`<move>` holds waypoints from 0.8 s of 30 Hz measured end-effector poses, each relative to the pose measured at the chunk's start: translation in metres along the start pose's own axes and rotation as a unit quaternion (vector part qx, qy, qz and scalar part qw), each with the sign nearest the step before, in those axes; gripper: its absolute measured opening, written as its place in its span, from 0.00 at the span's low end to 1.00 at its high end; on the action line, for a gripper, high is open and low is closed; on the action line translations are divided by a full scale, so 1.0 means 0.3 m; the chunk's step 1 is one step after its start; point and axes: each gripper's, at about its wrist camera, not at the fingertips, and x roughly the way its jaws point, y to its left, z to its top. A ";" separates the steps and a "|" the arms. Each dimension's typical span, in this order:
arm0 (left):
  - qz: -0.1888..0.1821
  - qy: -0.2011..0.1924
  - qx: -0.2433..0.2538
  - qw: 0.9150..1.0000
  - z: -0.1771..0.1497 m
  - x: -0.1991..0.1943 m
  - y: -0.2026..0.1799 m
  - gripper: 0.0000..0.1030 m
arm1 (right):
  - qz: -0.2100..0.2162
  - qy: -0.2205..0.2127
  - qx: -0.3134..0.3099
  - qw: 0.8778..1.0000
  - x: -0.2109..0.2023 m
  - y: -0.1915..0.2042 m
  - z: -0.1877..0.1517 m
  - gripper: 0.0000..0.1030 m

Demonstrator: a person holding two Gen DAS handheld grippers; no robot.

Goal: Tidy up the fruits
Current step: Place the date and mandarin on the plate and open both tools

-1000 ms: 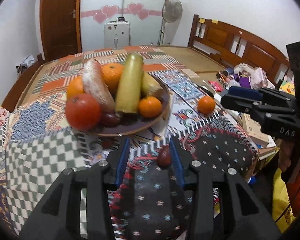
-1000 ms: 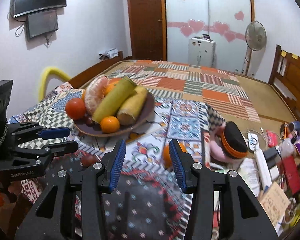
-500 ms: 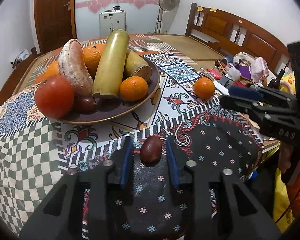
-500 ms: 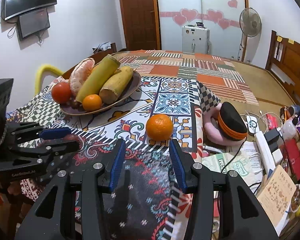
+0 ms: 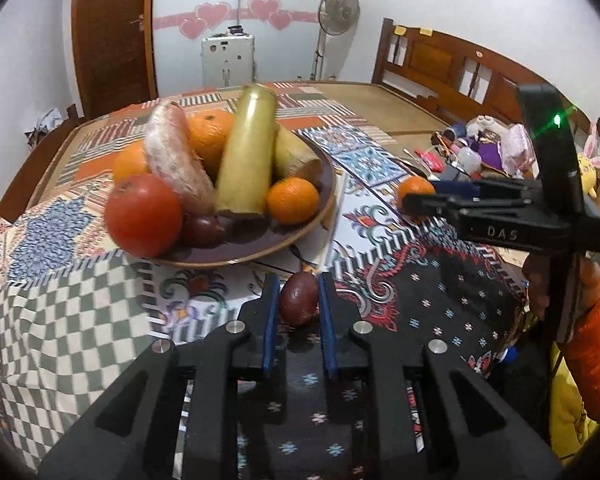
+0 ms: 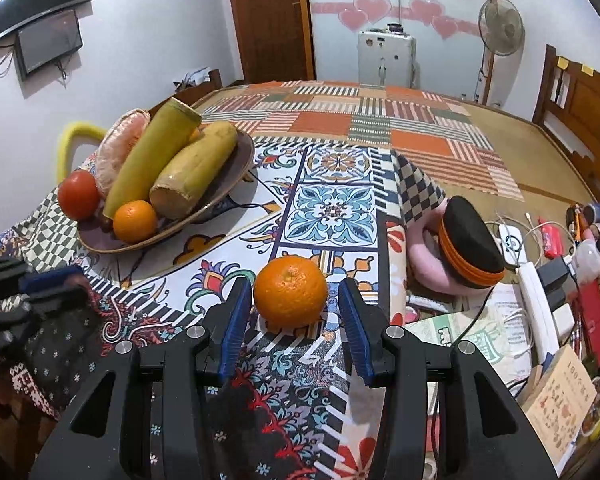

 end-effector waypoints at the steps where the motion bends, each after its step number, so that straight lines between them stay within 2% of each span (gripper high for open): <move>1: 0.003 -0.002 -0.003 1.000 0.006 -0.004 0.007 0.18 | 0.006 0.000 0.002 1.000 -0.001 0.000 -0.001 0.35; 8: 0.017 -0.018 -0.026 0.999 0.036 -0.034 0.070 0.18 | 0.016 -0.016 0.002 1.000 -0.029 0.034 0.020 0.34; 15: 0.028 -0.036 -0.032 0.998 0.074 -0.051 0.113 0.18 | 0.051 -0.048 -0.009 0.998 -0.074 0.115 0.070 0.34; 24: 0.029 -0.039 -0.028 0.998 0.114 -0.021 0.130 0.18 | 0.083 -0.061 -0.039 0.994 -0.042 0.233 0.133 0.34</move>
